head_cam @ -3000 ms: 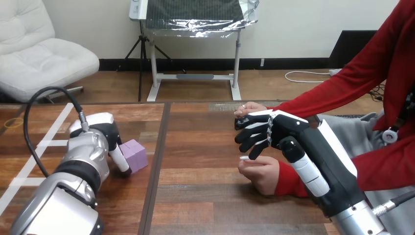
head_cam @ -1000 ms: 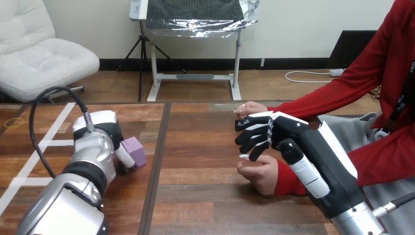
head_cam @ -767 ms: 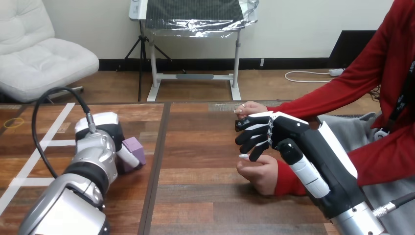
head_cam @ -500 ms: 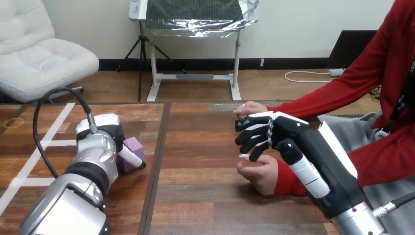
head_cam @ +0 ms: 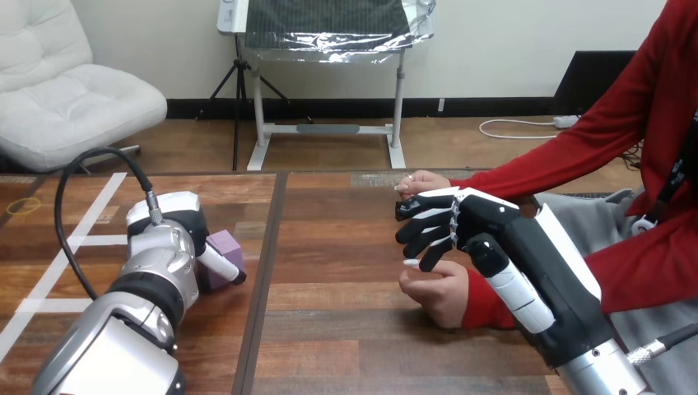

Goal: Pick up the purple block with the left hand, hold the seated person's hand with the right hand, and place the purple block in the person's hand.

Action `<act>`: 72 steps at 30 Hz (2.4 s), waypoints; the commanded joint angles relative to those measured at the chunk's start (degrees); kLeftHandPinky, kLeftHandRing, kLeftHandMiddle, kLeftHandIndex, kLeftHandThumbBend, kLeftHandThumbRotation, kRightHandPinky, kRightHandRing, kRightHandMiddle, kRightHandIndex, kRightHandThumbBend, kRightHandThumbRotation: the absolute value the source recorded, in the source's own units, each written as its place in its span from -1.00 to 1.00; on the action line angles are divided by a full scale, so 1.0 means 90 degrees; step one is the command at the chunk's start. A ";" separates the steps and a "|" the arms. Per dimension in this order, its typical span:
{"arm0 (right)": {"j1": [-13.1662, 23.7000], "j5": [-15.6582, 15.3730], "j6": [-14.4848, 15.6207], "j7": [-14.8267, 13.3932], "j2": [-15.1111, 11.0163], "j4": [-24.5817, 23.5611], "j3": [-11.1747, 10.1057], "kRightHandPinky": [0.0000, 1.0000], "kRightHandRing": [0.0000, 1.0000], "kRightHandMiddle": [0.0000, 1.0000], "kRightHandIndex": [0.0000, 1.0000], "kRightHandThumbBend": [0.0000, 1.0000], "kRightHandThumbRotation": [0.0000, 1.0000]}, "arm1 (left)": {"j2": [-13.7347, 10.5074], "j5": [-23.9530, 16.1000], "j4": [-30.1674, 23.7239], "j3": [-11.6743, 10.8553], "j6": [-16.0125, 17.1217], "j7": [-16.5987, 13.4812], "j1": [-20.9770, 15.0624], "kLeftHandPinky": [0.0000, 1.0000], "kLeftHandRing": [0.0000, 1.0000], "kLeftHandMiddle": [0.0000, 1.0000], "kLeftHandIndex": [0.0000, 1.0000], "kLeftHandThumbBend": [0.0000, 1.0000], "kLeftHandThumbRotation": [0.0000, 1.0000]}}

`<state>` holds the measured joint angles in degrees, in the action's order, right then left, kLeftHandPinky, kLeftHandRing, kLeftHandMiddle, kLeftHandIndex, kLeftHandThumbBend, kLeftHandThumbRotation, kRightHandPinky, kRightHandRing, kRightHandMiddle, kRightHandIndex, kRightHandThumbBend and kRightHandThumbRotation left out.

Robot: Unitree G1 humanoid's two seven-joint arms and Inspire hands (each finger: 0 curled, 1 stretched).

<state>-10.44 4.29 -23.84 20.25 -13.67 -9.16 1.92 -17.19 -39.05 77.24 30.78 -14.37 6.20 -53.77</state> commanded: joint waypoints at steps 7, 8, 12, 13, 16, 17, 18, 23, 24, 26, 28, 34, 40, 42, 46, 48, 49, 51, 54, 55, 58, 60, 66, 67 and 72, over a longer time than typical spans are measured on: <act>0.0225 0.0066 -0.0013 -0.0045 0.0020 -0.0291 -0.0024 -0.12 0.10 0.19 0.31 0.68 0.89 | -0.0016 -0.0013 -0.0054 -0.0018 -0.0034 -0.0083 -0.0412 0.34 0.63 0.67 0.60 0.66 -0.21; 0.0224 0.0069 -0.0012 -0.0045 0.0022 -0.0293 -0.0024 -0.12 0.10 0.19 0.31 0.68 0.89 | -0.0015 -0.0010 -0.0057 -0.0020 -0.0037 -0.0084 -0.0413 0.33 0.62 0.67 0.59 0.66 -0.21; 0.0213 0.0067 0.0010 -0.0044 0.0015 -0.0305 -0.0024 -0.12 0.10 0.19 0.31 0.68 0.88 | -0.0004 -0.0002 -0.0065 -0.0023 -0.0051 -0.0106 -0.0417 0.30 0.60 0.65 0.59 0.65 -0.23; 0.0212 0.0071 0.0010 -0.0042 0.0015 -0.0305 -0.0023 -0.12 0.10 0.19 0.31 0.68 0.88 | -0.0003 -0.0006 -0.0066 -0.0019 -0.0053 -0.0107 -0.0419 0.29 0.60 0.65 0.58 0.64 -0.23; 0.0211 0.0077 0.0005 -0.0034 0.0011 -0.0304 -0.0023 -0.12 0.10 0.20 0.31 0.69 0.88 | 0.0000 0.0008 -0.0070 -0.0034 -0.0050 -0.0138 -0.0415 0.25 0.57 0.62 0.57 0.63 -0.24; 0.0210 0.0077 0.0004 -0.0033 0.0010 -0.0304 -0.0023 -0.12 0.10 0.20 0.31 0.69 0.87 | 0.0001 0.0013 -0.0071 -0.0039 -0.0048 -0.0146 -0.0413 0.24 0.57 0.62 0.57 0.62 -0.25; 0.0214 0.0074 -0.0019 -0.0033 0.0011 -0.0294 -0.0023 -0.12 0.10 0.20 0.31 0.69 0.87 | -0.0002 0.0018 -0.0073 -0.0046 -0.0031 -0.0163 -0.0407 0.23 0.56 0.61 0.56 0.62 -0.25; 0.0213 0.0064 -0.0019 -0.0040 0.0013 -0.0302 -0.0023 -0.12 0.10 0.20 0.31 0.68 0.87 | -0.0004 0.0018 -0.0073 -0.0047 -0.0010 -0.0182 -0.0402 0.23 0.55 0.60 0.56 0.59 -0.28; 0.0211 0.0064 -0.0014 -0.0040 0.0012 -0.0310 -0.0021 -0.12 0.10 0.20 0.31 0.68 0.87 | -0.0003 0.0017 -0.0075 -0.0046 -0.0010 -0.0192 -0.0401 0.23 0.54 0.60 0.56 0.59 -0.28; 0.0208 0.0063 -0.0013 -0.0038 0.0011 -0.0319 -0.0019 -0.12 0.10 0.20 0.31 0.68 0.87 | -0.0001 0.0016 -0.0077 -0.0046 -0.0009 -0.0203 -0.0399 0.21 0.53 0.59 0.57 0.59 -0.28; 0.0203 0.0070 -0.0002 -0.0038 0.0014 -0.0332 -0.0016 -0.12 0.10 0.19 0.31 0.68 0.87 | -0.0002 0.0022 -0.0080 -0.0052 0.0001 -0.0210 -0.0398 0.19 0.52 0.59 0.57 0.58 -0.29; 0.0202 0.0061 -0.0012 -0.0046 0.0022 -0.0329 -0.0014 -0.12 0.10 0.19 0.31 0.68 0.86 | 0.0012 0.0055 -0.0084 -0.0090 -0.0008 -0.0286 -0.0385 0.20 0.54 0.62 0.61 0.58 -0.29; 0.0200 0.0059 0.0004 -0.0056 0.0032 -0.0335 -0.0010 -0.12 0.10 0.19 0.31 0.68 0.86 | 0.0017 0.0044 -0.0073 -0.0073 0.0023 -0.0364 -0.0362 0.20 0.55 0.63 0.62 0.59 -0.31; 0.0205 0.0067 -0.0001 -0.0054 0.0036 -0.0328 -0.0008 -0.12 0.10 0.19 0.31 0.68 0.85 | 0.0017 0.0044 -0.0071 -0.0071 0.0036 -0.0366 -0.0359 0.19 0.53 0.62 0.61 0.59 -0.31; 0.0208 0.0065 -0.0002 -0.0053 0.0036 -0.0318 -0.0009 -0.13 0.10 0.19 0.31 0.68 0.85 | 0.0017 0.0060 -0.0072 -0.0086 0.0053 -0.0397 -0.0351 0.15 0.51 0.60 0.61 0.59 -0.31; 0.0211 0.0062 -0.0001 -0.0051 0.0032 -0.0313 -0.0009 -0.13 0.10 0.19 0.30 0.68 0.85 | 0.0018 0.0072 -0.0074 -0.0097 0.0060 -0.0410 -0.0347 0.15 0.50 0.60 0.61 0.59 -0.32; 0.0212 0.0061 0.0003 -0.0051 0.0031 -0.0314 -0.0009 -0.13 0.10 0.19 0.30 0.68 0.85 | 0.0018 0.0076 -0.0074 -0.0101 0.0063 -0.0412 -0.0346 0.15 0.51 0.61 0.61 0.59 -0.32; 0.0212 0.0059 0.0011 -0.0053 0.0031 -0.0318 -0.0009 -0.13 0.10 0.19 0.31 0.69 0.85 | 0.0018 0.0070 -0.0073 -0.0093 0.0069 -0.0420 -0.0344 0.15 0.51 0.61 0.61 0.59 -0.32; 0.0207 0.0060 0.0023 -0.0061 0.0039 -0.0328 -0.0007 -0.13 0.10 0.19 0.31 0.70 0.85 | 0.0018 0.0063 -0.0074 -0.0087 0.0077 -0.0443 -0.0340 0.16 0.51 0.61 0.62 0.59 -0.31; 0.0206 0.0062 0.0028 -0.0064 0.0043 -0.0332 -0.0006 -0.13 0.10 0.19 0.30 0.70 0.85 | 0.0019 0.0070 -0.0077 -0.0095 0.0081 -0.0452 -0.0339 0.16 0.51 0.61 0.61 0.59 -0.31; 0.0201 0.0063 0.0035 -0.0072 0.0052 -0.0337 -0.0005 -0.13 0.10 0.19 0.30 0.71 0.85 | 0.0020 0.0098 -0.0080 -0.0125 0.0095 -0.0495 -0.0330 0.18 0.52 0.62 0.61 0.59 -0.32; 0.0202 0.0067 0.0034 -0.0071 0.0053 -0.0336 -0.0005 -0.13 0.10 0.19 0.30 0.71 0.84 | 0.0020 0.0129 -0.0090 -0.0158 0.0112 -0.0529 -0.0324 0.20 0.53 0.62 0.61 0.60 -0.33; 0.0218 0.0076 0.0008 -0.0050 0.0045 -0.0300 -0.0006 -0.13 0.10 0.19 0.30 0.71 0.84 | 0.0014 0.0190 -0.0105 -0.0199 0.0163 -0.0587 -0.0315 0.22 0.55 0.64 0.61 0.59 -0.36; 0.0221 0.0075 0.0010 -0.0047 0.0041 -0.0298 -0.0006 -0.13 0.10 0.19 0.30 0.71 0.84 | 0.0013 0.0197 -0.0106 -0.0204 0.0168 -0.0595 -0.0314 0.22 0.55 0.64 0.61 0.59 -0.37; 0.0238 0.0071 0.0011 -0.0051 0.0053 -0.0279 0.0003 -0.13 0.10 0.19 0.30 0.72 0.83 | 0.0008 0.0211 -0.0106 -0.0242 0.0197 -0.0624 -0.0310 0.21 0.55 0.64 0.60 0.56 -0.39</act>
<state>-10.45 4.41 -23.68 20.25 -13.62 -9.16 1.92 -17.14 -37.52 77.24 29.15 -13.22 2.23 -53.77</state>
